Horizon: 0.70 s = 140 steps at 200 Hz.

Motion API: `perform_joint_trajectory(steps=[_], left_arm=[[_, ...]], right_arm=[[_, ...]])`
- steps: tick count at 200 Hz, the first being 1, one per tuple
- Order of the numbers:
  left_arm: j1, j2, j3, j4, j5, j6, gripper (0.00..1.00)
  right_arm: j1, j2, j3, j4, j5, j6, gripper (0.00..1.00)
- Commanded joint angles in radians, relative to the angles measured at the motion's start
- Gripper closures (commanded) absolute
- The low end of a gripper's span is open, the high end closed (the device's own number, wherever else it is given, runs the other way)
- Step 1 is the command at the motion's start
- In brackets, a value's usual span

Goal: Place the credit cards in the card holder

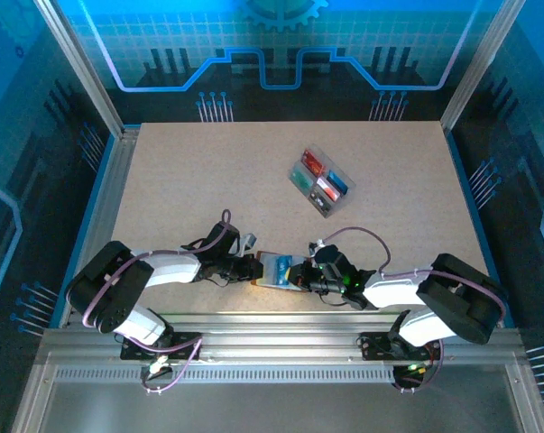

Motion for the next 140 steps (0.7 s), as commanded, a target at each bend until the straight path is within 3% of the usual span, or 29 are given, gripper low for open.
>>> perform_joint_trajectory(steps=[1, 89, 140], left_arm=[[-0.011, 0.015, -0.049, -0.131, -0.056, -0.008, 0.86], [-0.012, 0.022, -0.046, -0.131, -0.054, -0.007, 0.86], [-0.011, 0.025, -0.044, -0.13, -0.056, -0.007, 0.86]], right_arm=[[0.018, -0.01, 0.006, -0.102, -0.004, -0.002, 1.0], [0.015, -0.061, -0.009, -0.217, -0.053, 0.002, 1.0], [0.008, -0.013, 0.017, -0.234, -0.099, -0.009, 1.0]])
